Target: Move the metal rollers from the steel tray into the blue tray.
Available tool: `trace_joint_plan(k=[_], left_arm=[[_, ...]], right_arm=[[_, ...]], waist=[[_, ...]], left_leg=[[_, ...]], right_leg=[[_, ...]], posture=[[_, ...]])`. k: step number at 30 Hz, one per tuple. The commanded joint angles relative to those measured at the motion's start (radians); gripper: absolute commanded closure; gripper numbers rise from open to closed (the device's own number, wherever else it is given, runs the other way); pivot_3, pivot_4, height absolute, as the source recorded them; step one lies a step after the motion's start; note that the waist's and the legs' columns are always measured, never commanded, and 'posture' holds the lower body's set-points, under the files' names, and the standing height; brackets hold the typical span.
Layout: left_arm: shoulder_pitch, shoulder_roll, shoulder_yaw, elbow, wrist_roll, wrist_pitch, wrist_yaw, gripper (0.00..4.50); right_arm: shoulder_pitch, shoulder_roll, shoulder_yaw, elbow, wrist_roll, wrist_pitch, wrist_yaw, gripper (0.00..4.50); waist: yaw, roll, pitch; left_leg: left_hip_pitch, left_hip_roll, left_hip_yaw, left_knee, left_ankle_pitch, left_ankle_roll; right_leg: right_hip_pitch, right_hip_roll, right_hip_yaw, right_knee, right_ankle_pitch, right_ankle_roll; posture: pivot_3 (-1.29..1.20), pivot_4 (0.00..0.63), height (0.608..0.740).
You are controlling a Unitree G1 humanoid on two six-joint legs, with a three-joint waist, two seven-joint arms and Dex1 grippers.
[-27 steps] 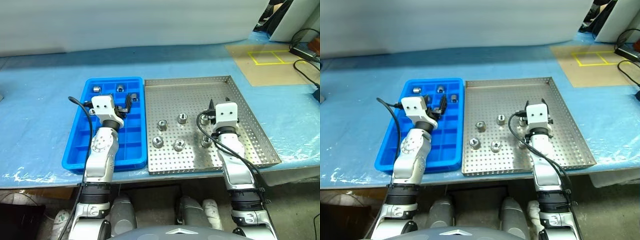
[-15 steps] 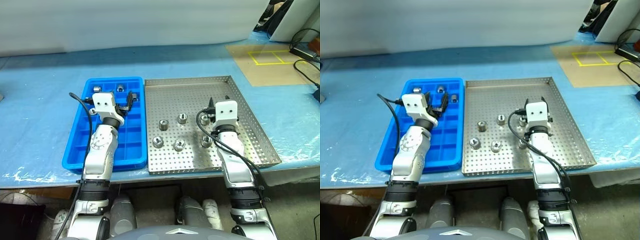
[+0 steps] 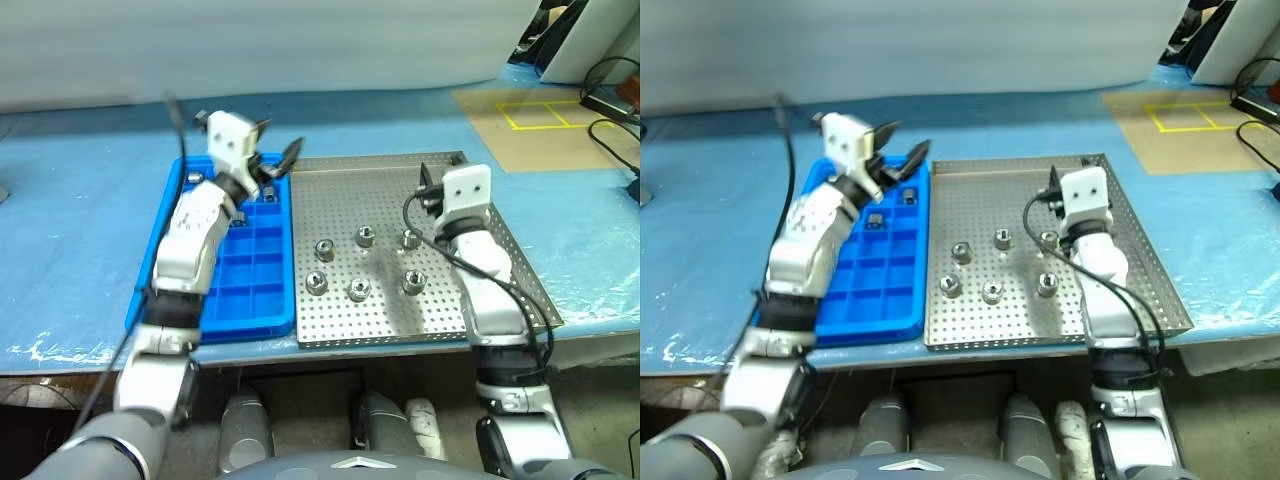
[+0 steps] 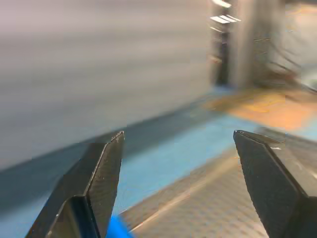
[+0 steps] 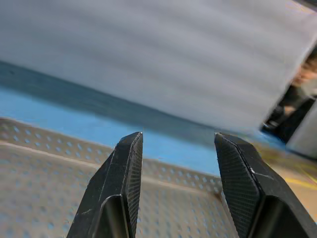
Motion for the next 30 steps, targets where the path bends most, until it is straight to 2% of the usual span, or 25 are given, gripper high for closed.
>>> trace_joint_plan(k=[1, 5, 8, 10, 20, 25, 30], left_arm=[[-0.071, 0.046, -0.088, 0.088, -0.02, 0.097, -0.22, 0.76], [-0.212, 0.124, -0.283, 0.28, 0.126, 0.112, -0.449, 0.76], [-0.308, 0.112, -0.36, 0.398, 0.164, 0.12, -0.602, 0.76], [-0.351, 0.092, -0.389, 0.473, 0.201, 0.094, -0.64, 0.76], [-0.44, -0.034, -0.483, 0.806, 0.401, -0.173, -0.676, 0.76], [-0.458, -0.079, -0.484, 0.929, 0.475, -0.233, -0.609, 0.76], [-0.467, -0.098, -0.475, 0.979, 0.512, -0.249, -0.608, 0.76]], right_arm=[[-0.023, -0.037, -0.04, -0.013, 0.062, 0.009, 0.066, 2.13], [0.025, -0.051, -0.049, -0.032, 0.042, 0.006, 0.053, 2.13], [0.079, -0.032, -0.041, -0.07, 0.025, 0.006, 0.024, 2.13], [0.104, -0.021, -0.032, -0.089, 0.014, 0.003, 0.013, 2.13], [0.209, 0.013, -0.023, -0.193, -0.061, 0.035, -0.06, 2.13], [0.229, 0.022, -0.018, -0.212, -0.084, 0.042, -0.085, 2.13], [0.238, 0.028, -0.006, -0.218, -0.101, 0.05, -0.093, 2.13]], waist=[[-0.001, 0.001, -0.001], [-0.004, 0.001, 0.0], [-0.004, 0.001, 0.0], [-0.004, 0.001, 0.0], [-0.031, 0.001, 0.0], [-0.039, 0.001, 0.0], [-0.041, 0.001, 0.0]], left_leg=[[0.001, 0.0, 0.001, 0.0, 0.0, 0.0], [0.002, 0.0, 0.002, -0.004, 0.0, 0.0], [0.0, 0.0, 0.002, -0.004, 0.0, 0.0], [0.0, 0.0, 0.002, -0.004, 0.0, 0.0], [0.002, -0.001, 0.002, -0.004, 0.0, 0.001], [0.002, -0.001, 0.003, -0.003, 0.0, 0.001], [0.003, -0.001, 0.002, -0.003, -0.001, 0.001]], right_leg=[[0.001, 0.0, 0.0, 0.0, 0.0, 0.0], [0.0, 0.001, 0.001, -0.001, 0.0, 0.0], [0.0, 0.001, 0.001, -0.002, 0.0, 0.0], [0.0, 0.0, 0.001, -0.002, 0.0, 0.0], [0.002, 0.0, 0.002, -0.002, -0.002, -0.003], [0.002, 0.0, 0.002, -0.003, -0.002, -0.004], [0.004, -0.001, 0.002, -0.004, -0.002, -0.004]], posture=[[-0.07, 0.15, 0.74], [-0.12, 0.15, 0.74], [-0.15, 0.15, 0.74], [-0.17, 0.15, 0.74], [-0.29, 0.15, 0.74], [-0.31, 0.15, 0.74], [-0.31, 0.15, 0.74]])
